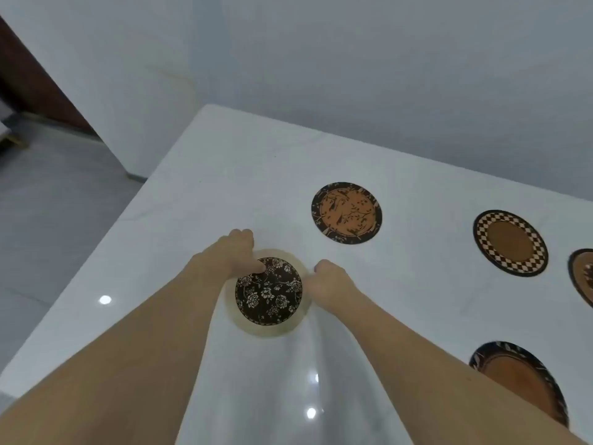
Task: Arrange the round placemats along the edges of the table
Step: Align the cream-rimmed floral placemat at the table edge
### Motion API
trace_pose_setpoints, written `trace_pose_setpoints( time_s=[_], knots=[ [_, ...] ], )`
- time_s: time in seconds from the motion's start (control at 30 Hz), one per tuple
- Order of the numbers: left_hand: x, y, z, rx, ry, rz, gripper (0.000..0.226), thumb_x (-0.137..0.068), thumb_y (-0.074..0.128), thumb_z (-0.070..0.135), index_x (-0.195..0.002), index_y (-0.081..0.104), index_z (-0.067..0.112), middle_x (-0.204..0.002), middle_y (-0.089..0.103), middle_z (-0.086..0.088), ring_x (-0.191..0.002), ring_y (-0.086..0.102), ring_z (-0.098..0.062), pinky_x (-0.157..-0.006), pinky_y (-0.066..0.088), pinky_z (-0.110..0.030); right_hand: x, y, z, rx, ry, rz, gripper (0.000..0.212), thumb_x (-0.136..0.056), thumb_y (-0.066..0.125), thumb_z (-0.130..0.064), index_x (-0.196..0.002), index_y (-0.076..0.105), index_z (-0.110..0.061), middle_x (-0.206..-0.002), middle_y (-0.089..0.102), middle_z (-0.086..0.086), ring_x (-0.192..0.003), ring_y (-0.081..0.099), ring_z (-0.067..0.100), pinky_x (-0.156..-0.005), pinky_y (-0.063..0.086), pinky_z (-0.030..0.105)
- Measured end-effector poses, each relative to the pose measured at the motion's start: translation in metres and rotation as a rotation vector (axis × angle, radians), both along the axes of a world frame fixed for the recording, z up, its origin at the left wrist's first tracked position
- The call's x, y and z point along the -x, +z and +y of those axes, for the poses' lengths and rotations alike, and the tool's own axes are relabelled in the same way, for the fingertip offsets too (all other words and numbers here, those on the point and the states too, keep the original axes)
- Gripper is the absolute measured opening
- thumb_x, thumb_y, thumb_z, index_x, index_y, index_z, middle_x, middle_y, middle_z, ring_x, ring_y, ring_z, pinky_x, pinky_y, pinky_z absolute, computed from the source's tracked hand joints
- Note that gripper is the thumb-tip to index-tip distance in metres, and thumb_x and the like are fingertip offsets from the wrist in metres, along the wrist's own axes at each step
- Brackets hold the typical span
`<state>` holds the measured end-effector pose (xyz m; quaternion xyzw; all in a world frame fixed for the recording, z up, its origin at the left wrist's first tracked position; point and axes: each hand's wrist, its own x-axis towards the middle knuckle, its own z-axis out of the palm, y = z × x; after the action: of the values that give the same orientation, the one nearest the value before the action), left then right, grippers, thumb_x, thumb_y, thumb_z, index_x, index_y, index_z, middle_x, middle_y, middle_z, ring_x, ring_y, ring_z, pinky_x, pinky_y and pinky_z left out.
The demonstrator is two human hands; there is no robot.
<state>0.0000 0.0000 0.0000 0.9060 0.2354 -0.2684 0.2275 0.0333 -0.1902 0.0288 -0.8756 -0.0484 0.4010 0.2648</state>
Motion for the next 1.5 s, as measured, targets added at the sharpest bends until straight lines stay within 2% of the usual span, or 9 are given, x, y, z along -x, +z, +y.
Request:
trace_pose_setpoints(
  time_s=[0.1,0.27,0.43,0.53,0.67,0.8,1.0,1.3,1.5],
  knots=[
    [0.008,-0.009,0.010,0.037,0.051,-0.079,0.038,-0.083,0.068,0.032,-0.107,0.046,0.014,-0.103,0.055,-0.004,-0.092,0.054,-0.023,-0.079,0.048,-0.036,0.002,-0.016,0.013,0.063,-0.089,-0.030,0.010,-0.081,0.046,-0.006,-0.074,0.041,-0.010,-0.069,0.044,0.000,-0.057,0.040,0.013,-0.048,0.031,0.025],
    [0.013,-0.023,0.020,0.193,0.174,-0.162,0.019,-0.081,0.066,0.020,-0.078,0.048,0.017,-0.083,0.056,0.000,-0.074,0.050,-0.018,-0.064,0.040,-0.030,0.003,-0.032,0.023,0.075,-0.175,0.009,0.022,-0.080,0.043,0.000,-0.061,0.036,-0.009,-0.061,0.040,0.004,-0.052,0.035,0.017,-0.047,0.027,0.025],
    [0.020,-0.023,0.035,0.349,0.256,-0.201,0.017,-0.081,0.066,0.018,-0.076,0.050,0.017,-0.076,0.054,0.001,-0.067,0.048,-0.016,-0.058,0.041,-0.030,0.005,-0.036,0.033,0.087,-0.146,-0.026,0.016,-0.083,0.036,-0.008,-0.092,0.049,-0.006,-0.107,0.054,0.015,-0.084,0.051,0.028,-0.069,0.041,0.032],
    [0.038,-0.018,0.042,0.537,0.421,-0.230,0.015,-0.085,0.066,0.020,-0.089,0.059,0.007,-0.087,0.069,-0.011,-0.074,0.067,-0.028,-0.064,0.057,-0.041,0.006,-0.029,0.038,0.006,-0.089,-0.111,0.018,-0.087,0.032,-0.008,-0.097,0.046,-0.008,-0.087,0.053,0.004,-0.076,0.049,0.021,-0.067,0.040,0.031],
    [0.070,-0.012,0.056,0.645,0.601,-0.268,0.021,-0.091,0.062,0.020,-0.089,0.068,0.001,-0.084,0.073,-0.019,-0.069,0.070,-0.027,-0.069,0.061,-0.043,0.005,-0.022,0.064,-0.149,-0.108,-0.135,0.021,-0.095,0.032,-0.014,-0.098,0.053,-0.013,-0.084,0.057,0.001,-0.070,0.050,0.015,-0.063,0.042,0.030],
    [0.067,-0.007,0.091,0.439,0.710,-0.488,0.027,-0.094,0.056,0.027,-0.076,0.064,0.009,-0.073,0.065,-0.006,-0.066,0.058,-0.020,-0.058,0.050,-0.031,-0.006,-0.018,0.110,-0.259,-0.114,-0.152,0.020,-0.097,0.036,-0.021,-0.094,0.054,-0.014,-0.084,0.057,-0.001,-0.071,0.051,0.016,-0.065,0.045,0.032],
    [0.042,-0.011,0.151,0.222,0.780,-0.691,0.025,-0.096,0.049,0.026,-0.081,0.060,0.009,-0.073,0.060,0.000,-0.066,0.052,-0.015,-0.062,0.042,-0.030,-0.026,-0.027,0.185,-0.353,-0.146,-0.148,0.023,-0.086,0.038,-0.020,-0.099,0.057,-0.022,-0.096,0.065,-0.001,-0.088,0.064,0.021,-0.080,0.055,0.044],
    [-0.002,-0.034,0.223,-0.071,0.739,-0.676,0.026,-0.098,0.041,0.032,-0.092,0.058,0.014,-0.085,0.065,-0.004,-0.081,0.058,-0.027,-0.076,0.049,-0.040,-0.060,-0.069,0.259,-0.359,0.084,-0.558,0.034,-0.097,0.032,-0.025,-0.124,0.051,-0.016,-0.096,0.063,0.008,-0.095,0.054,0.029,-0.085,0.046,0.044],
    [-0.008,-0.066,0.240,-0.214,0.637,-0.665,0.024,-0.101,0.036,0.031,-0.098,0.053,0.015,-0.080,0.061,-0.003,-0.079,0.058,-0.029,-0.069,0.045,-0.039,-0.070,-0.092,0.281,-0.202,0.265,-0.790,0.033,-0.099,0.031,-0.021,-0.127,0.047,-0.017,-0.090,0.060,0.002,-0.091,0.044,0.026,-0.086,0.026,0.036]
  ],
)
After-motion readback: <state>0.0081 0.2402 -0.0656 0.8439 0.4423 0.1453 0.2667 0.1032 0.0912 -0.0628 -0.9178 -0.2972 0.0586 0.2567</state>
